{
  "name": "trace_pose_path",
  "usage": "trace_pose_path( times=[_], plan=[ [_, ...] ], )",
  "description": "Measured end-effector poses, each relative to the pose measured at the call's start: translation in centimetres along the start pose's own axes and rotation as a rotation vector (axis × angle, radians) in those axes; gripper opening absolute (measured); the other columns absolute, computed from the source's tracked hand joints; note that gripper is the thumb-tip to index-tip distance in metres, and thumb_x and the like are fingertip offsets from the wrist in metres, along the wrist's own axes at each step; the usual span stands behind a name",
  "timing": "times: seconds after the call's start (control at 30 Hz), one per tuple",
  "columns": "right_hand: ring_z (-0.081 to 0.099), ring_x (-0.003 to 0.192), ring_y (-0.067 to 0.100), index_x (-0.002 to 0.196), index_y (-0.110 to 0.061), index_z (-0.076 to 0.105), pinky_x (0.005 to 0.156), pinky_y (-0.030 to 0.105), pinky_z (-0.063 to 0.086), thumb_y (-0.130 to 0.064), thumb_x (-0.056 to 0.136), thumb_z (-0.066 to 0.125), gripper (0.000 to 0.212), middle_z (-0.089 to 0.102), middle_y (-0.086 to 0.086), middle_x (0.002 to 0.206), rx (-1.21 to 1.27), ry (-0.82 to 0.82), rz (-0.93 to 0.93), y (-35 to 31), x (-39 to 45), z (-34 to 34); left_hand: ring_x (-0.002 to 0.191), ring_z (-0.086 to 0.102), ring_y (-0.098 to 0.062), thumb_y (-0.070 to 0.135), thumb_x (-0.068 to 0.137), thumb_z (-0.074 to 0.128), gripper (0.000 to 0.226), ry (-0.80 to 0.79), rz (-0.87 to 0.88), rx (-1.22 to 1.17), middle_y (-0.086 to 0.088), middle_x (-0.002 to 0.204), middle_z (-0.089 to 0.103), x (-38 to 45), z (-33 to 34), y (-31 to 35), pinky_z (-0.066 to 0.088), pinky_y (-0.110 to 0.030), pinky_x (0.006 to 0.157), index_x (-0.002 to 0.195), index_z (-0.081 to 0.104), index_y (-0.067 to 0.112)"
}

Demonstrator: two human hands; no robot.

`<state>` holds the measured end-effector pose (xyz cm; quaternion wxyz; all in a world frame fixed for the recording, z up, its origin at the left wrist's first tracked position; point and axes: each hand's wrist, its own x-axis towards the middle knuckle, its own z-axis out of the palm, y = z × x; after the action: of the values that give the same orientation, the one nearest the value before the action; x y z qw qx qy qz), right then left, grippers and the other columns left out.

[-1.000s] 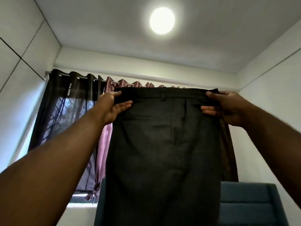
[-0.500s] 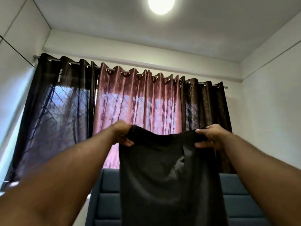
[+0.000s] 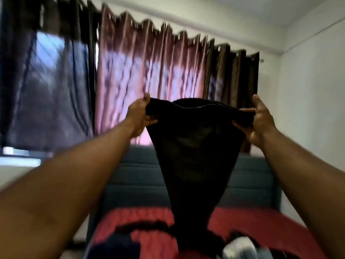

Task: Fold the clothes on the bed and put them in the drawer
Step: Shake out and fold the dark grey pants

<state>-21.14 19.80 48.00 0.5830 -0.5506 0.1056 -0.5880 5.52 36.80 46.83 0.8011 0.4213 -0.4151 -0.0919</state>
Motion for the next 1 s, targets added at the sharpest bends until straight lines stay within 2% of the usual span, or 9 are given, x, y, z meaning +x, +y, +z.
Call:
trace_pose_path(
  times=[0.13,0.23,0.33,0.53,0.63,0.73,0.83,0.93,1.0],
  plan=[
    [0.062,0.059,0.016,0.073,-0.009,0.059,0.051,0.027,0.056,-0.035,0.093,0.059,0.033,0.064,0.003,0.058,-0.215,0.000,0.364,10.5,-9.1,-7.9,0.053,0.061,-0.020,0.053,0.089,0.059,0.049,-0.054,-0.359,0.258,-0.013,0.069,0.066,-12.6,-5.1,-11.2,0.048,-0.024,0.051,0.063,0.065,0.012],
    [0.060,0.047,0.015,0.074,-0.008,0.057,0.041,0.026,0.051,-0.016,0.089,0.066,0.020,0.063,0.004,0.056,-0.357,0.097,0.601,20.9,-17.6,-14.7,0.048,0.061,-0.015,0.026,0.089,0.069,0.022,-0.071,-0.572,0.422,-0.011,0.067,0.064,-23.7,-8.9,-21.2,0.050,-0.025,0.044,0.078,0.064,0.007],
    [0.057,0.039,0.015,0.072,-0.011,0.055,0.039,0.027,0.049,-0.003,0.083,0.071,0.021,0.060,0.004,0.049,-0.536,0.187,0.823,29.4,-26.7,-19.8,0.074,0.070,-0.023,0.005,0.083,0.071,0.002,-0.258,-0.780,0.477,-0.010,0.078,0.073,-35.1,-11.8,-28.9,0.058,-0.031,0.066,0.084,0.072,0.005],
    [0.053,0.051,0.022,0.072,-0.005,0.053,0.046,0.034,0.053,0.015,0.080,0.062,0.023,0.055,0.014,0.066,-1.006,-0.096,1.061,38.4,-39.6,-27.2,0.057,0.065,-0.011,-0.016,0.071,0.072,0.025,-0.530,-1.096,0.530,-0.009,0.068,0.070,-51.6,-16.2,-37.5,0.053,-0.021,0.057,0.086,0.066,0.002],
    [0.050,0.050,0.023,0.073,-0.006,0.053,0.046,0.028,0.045,0.013,0.085,0.049,0.022,0.052,0.013,0.061,-1.092,-0.302,1.290,38.0,-40.7,-27.7,0.058,0.064,-0.006,-0.017,0.076,0.069,0.027,-0.635,-1.114,0.660,0.000,0.064,0.070,-52.8,-17.7,-38.9,0.054,-0.021,0.066,0.085,0.068,0.008],
    [0.051,0.058,0.018,0.082,-0.010,0.055,0.055,0.029,0.042,-0.019,0.094,0.059,0.016,0.054,0.007,0.071,-1.125,-0.390,1.406,37.3,-39.6,-27.6,0.070,0.062,-0.009,-0.007,0.080,0.072,0.023,-0.927,-1.153,0.789,0.006,0.070,0.070,-51.5,-17.1,-39.6,0.052,-0.028,0.076,0.091,0.070,0.013],
    [0.051,0.048,0.014,0.098,-0.011,0.053,0.045,0.022,0.040,-0.048,0.085,0.067,0.041,0.049,0.004,0.069,-0.977,-0.098,1.265,40.0,-38.1,-29.0,0.082,0.063,-0.013,0.012,0.084,0.073,0.017,-1.197,-1.052,1.083,0.000,0.086,0.071,-48.7,-14.4,-39.9,0.049,-0.025,0.073,0.100,0.074,0.011],
    [0.063,0.073,0.024,0.117,-0.004,0.058,0.056,0.026,0.050,-0.053,0.079,0.070,0.063,0.064,0.009,0.092,-0.906,0.021,1.107,43.3,-37.1,-30.0,0.094,0.066,-0.031,0.030,0.087,0.060,0.019,-0.985,-0.592,1.519,-0.011,0.099,0.068,-46.2,-11.4,-39.5,0.046,-0.032,0.070,0.092,0.067,0.014],
    [0.066,0.093,0.031,0.121,0.001,0.058,0.078,0.037,0.056,-0.050,0.080,0.070,0.067,0.067,0.016,0.110,-0.867,0.060,1.074,45.1,-36.1,-30.2,0.095,0.065,-0.033,0.031,0.089,0.055,0.015,-0.812,-0.459,1.490,-0.011,0.100,0.067,-45.2,-10.1,-40.6,0.047,-0.035,0.072,0.082,0.059,0.018]
  ],
)
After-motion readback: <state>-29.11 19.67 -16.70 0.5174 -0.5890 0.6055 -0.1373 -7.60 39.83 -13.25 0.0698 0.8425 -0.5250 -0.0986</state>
